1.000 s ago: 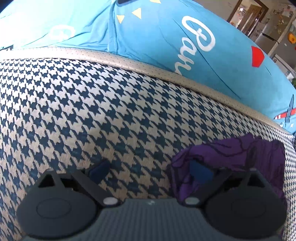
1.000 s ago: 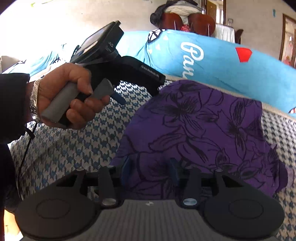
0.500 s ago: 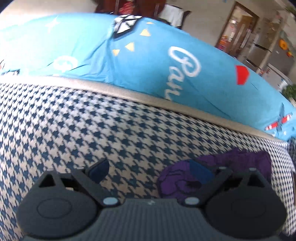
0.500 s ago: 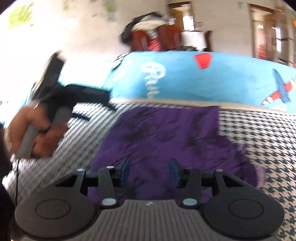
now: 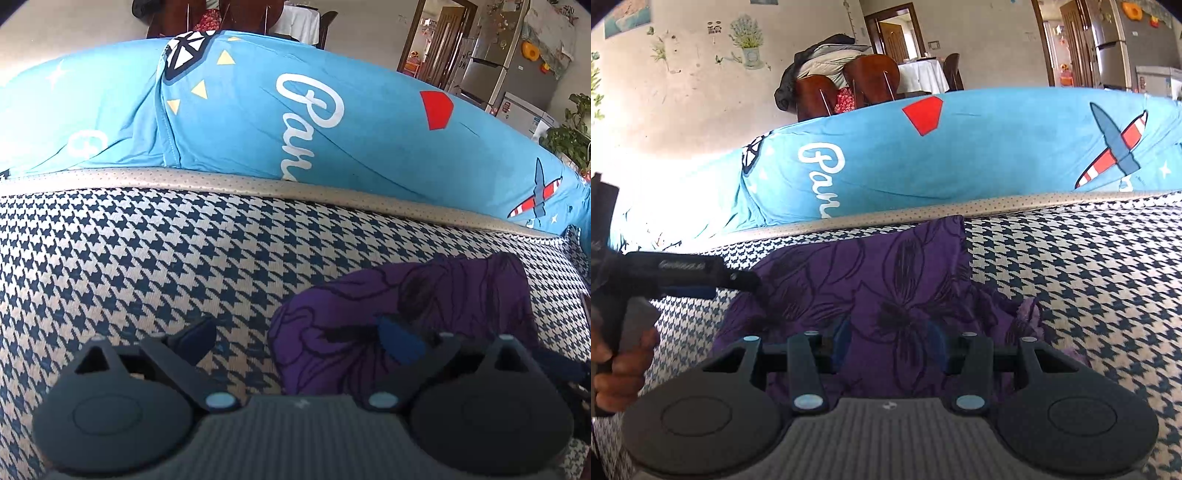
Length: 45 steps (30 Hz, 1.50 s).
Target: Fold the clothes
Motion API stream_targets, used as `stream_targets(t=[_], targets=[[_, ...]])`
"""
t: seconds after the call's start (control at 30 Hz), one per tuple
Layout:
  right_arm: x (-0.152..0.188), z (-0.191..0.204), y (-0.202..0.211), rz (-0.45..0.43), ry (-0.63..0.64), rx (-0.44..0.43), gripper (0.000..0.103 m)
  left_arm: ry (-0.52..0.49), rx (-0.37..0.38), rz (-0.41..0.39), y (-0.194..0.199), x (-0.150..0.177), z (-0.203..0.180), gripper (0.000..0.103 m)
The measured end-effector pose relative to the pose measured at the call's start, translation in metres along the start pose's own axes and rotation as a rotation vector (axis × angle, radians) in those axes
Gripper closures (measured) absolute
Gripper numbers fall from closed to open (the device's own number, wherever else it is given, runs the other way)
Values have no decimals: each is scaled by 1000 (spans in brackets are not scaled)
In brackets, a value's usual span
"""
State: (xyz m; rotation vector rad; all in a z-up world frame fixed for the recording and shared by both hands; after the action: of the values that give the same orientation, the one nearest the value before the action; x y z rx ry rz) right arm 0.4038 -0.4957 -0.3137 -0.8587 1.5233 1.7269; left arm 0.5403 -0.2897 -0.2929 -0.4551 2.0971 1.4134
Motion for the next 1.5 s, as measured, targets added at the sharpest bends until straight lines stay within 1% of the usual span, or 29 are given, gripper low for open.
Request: stream_targets(t=[0.1, 0.17, 0.33, 0.43, 0.5, 0.63, 0.67, 0.77, 0.83, 0.9, 1.03, 1.17, 1.27, 1.37, 1.43, 1.5], targets=[[-4, -9, -16, 8, -38, -11, 58, 14, -8, 6, -6, -1, 3, 2], [-6, -15, -26, 15, -44, 9, 58, 24, -12, 10, -10, -2, 5, 0], [-10, -29, -46, 26, -82, 60, 58, 44, -21, 24, -18, -2, 9, 0], [-13, -34, -59, 37, -90, 112, 58, 53, -23, 30, -21, -1, 10, 0], [-14, -38, -65, 39, -119, 124, 58, 59, -20, 34, -20, -1, 11, 0], [-23, -38, -70, 26, -112, 176, 58, 71, -12, 35, -17, -1, 13, 0], [-27, -38, -66, 6, -115, 187, 58, 72, -11, 30, -15, -2, 14, 0], [-41, -36, -47, -54, -107, 176, 58, 47, -12, 7, -5, -4, 10, 0], [-45, -34, -33, -70, -101, 162, 57, 32, -5, 1, 1, -4, 7, 0], [-45, -31, -19, -72, -97, 144, 57, 30, 21, 7, 8, -3, 4, 0], [-34, -28, 0, -31, -87, 141, 52, 11, 46, 24, 20, 4, -3, 0], [-22, -27, 16, 10, -91, 148, 51, -15, 71, 39, 34, 14, -10, 0], [-15, -27, 31, 12, -105, 153, 50, -42, 86, 57, 41, 27, -15, 0], [-6, -30, 43, 38, -113, 180, 49, -49, 103, 81, 47, 43, -20, 0], [-2, -31, 51, 48, -121, 179, 49, -56, 112, 100, 49, 54, -23, 0], [4, -32, 59, 59, -117, 183, 48, -70, 112, 103, 53, 63, -27, 0]])
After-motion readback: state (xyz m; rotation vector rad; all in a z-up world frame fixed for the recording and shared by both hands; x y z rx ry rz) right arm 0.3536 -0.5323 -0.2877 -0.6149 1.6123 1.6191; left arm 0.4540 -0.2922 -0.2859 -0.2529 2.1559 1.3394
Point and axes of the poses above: each gripper's, at about its wrist camera, not at the fingertips, and y roughly against the way its jaws point, z to its left, x to its underside, the point moved 6 cm from there along -y, roughly the way its jaws point, and after that the axes turned 8 degrees about y, right-handed, at the moved point
